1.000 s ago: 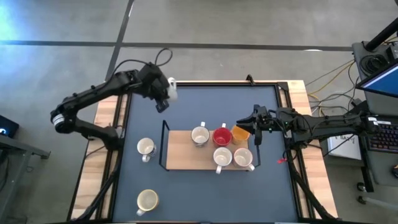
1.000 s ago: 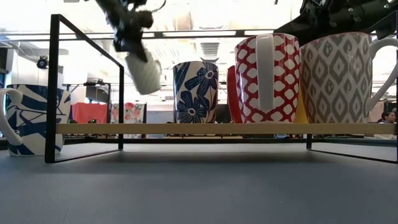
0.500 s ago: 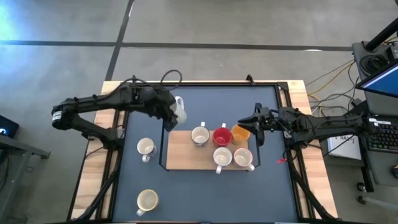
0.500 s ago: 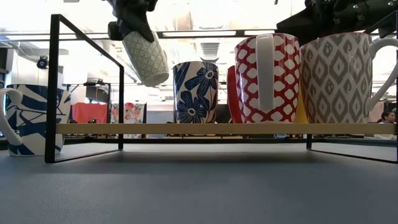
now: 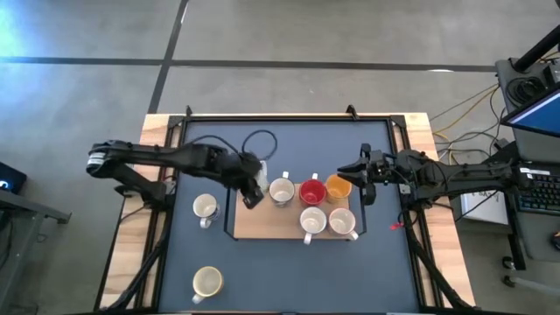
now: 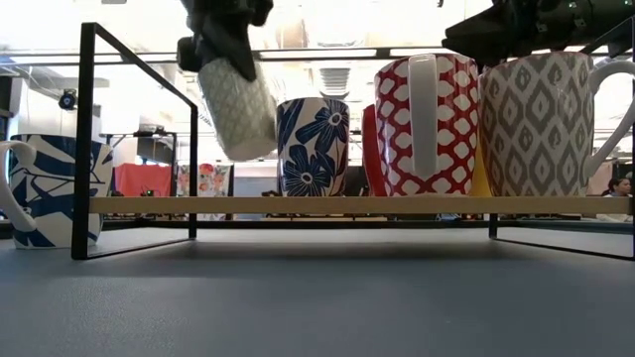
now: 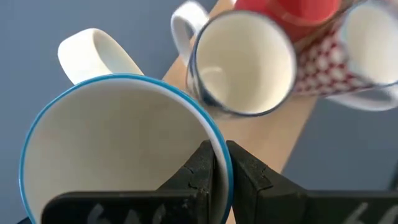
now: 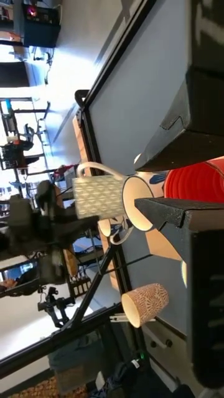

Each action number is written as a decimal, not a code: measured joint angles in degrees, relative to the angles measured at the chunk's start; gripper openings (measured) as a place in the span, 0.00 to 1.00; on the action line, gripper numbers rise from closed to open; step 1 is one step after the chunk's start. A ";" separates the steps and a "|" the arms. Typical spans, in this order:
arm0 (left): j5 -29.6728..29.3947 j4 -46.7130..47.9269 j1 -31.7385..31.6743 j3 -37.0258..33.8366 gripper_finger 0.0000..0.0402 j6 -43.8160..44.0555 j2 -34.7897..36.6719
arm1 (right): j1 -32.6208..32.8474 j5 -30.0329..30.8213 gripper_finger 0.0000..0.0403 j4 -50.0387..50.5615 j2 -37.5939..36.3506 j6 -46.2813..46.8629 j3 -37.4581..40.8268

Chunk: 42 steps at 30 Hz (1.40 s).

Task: Place coffee mugs
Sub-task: Put the green cup on the shelf

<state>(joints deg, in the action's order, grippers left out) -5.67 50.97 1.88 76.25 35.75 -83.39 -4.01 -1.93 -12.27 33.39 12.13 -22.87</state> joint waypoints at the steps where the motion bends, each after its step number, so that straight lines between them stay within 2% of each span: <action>1: -0.61 1.04 0.23 0.57 0.03 0.19 -0.88 | 0.00 0.01 0.17 -0.01 0.00 0.26 0.00; 10: -1.83 7.05 2.57 5.51 0.03 2.95 -6.80 | 0.00 0.51 0.17 3.33 0.01 1.46 0.00; 15: -1.75 8.36 4.88 5.14 0.03 5.21 -8.15 | 0.00 0.56 0.17 4.40 0.03 2.89 0.00; 29: -3.93 8.03 5.48 3.49 0.03 5.79 -12.31 | 0.00 0.56 0.17 4.72 0.11 4.39 0.00; 34: -5.93 7.73 5.50 3.45 0.03 5.73 -12.37 | 0.00 0.54 0.17 4.73 0.11 4.39 0.00; 42: -5.82 6.78 5.73 3.45 0.06 5.75 -12.37 | 0.00 0.52 0.17 4.74 0.13 4.39 0.00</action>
<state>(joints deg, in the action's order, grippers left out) -11.49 57.75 7.61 79.70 41.50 -95.77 -4.01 -1.41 -7.54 33.52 16.51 -22.87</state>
